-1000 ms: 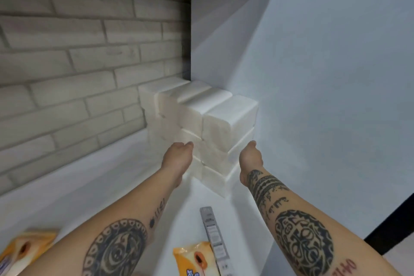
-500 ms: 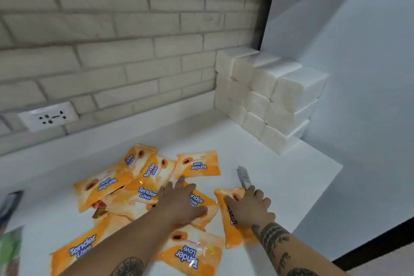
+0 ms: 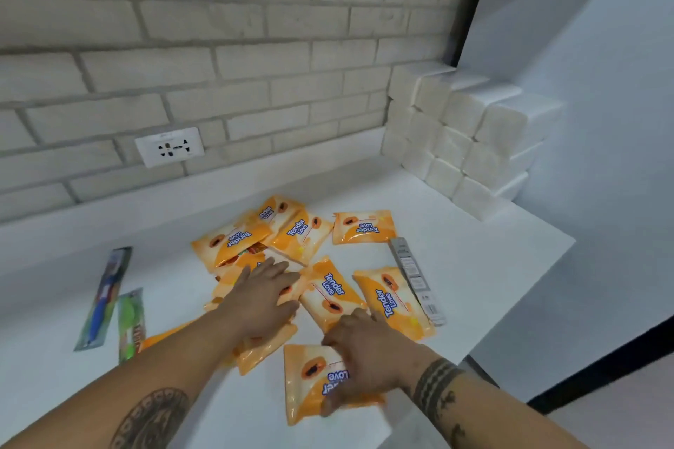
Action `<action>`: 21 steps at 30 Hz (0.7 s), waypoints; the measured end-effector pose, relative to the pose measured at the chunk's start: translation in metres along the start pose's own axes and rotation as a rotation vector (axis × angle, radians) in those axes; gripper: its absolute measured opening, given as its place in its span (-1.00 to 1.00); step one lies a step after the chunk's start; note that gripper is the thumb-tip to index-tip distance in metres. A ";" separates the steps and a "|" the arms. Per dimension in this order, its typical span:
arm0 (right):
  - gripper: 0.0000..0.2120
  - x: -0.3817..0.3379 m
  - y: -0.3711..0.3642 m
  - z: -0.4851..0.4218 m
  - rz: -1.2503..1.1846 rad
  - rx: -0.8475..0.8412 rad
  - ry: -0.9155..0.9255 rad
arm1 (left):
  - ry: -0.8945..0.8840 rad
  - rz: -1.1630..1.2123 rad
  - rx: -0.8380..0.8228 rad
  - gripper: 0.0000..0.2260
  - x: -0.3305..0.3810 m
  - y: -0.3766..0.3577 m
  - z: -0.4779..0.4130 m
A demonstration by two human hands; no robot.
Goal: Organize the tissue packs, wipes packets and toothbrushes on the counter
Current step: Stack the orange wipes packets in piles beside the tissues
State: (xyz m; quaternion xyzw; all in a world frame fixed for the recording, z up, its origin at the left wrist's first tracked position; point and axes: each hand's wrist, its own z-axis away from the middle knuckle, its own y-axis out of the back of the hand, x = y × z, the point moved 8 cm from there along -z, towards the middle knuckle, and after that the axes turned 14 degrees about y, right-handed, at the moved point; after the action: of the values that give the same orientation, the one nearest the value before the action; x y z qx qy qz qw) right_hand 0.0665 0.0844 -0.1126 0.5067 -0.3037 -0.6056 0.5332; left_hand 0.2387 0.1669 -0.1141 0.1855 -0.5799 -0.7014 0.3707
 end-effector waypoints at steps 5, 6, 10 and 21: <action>-0.07 -0.009 -0.012 -0.003 0.099 -0.004 -0.030 | 0.045 0.095 -0.008 -0.53 0.007 0.002 -0.003; -0.10 -0.008 -0.010 -0.001 0.090 0.017 -0.060 | 0.038 0.129 0.008 -0.57 0.012 0.002 -0.004; -0.11 0.006 0.018 0.012 -0.018 0.225 -0.170 | 0.044 0.523 0.051 -0.70 0.038 0.029 -0.001; 0.02 0.032 0.133 0.074 -0.016 0.746 -0.322 | -0.070 1.267 -0.431 -0.79 0.116 0.070 0.010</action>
State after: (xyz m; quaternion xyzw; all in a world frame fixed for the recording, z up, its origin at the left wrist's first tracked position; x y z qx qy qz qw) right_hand 0.0444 0.0083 0.0218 0.5665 -0.5783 -0.5296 0.2534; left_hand 0.1763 0.0847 -0.0255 -0.2917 -0.4353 -0.4539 0.7207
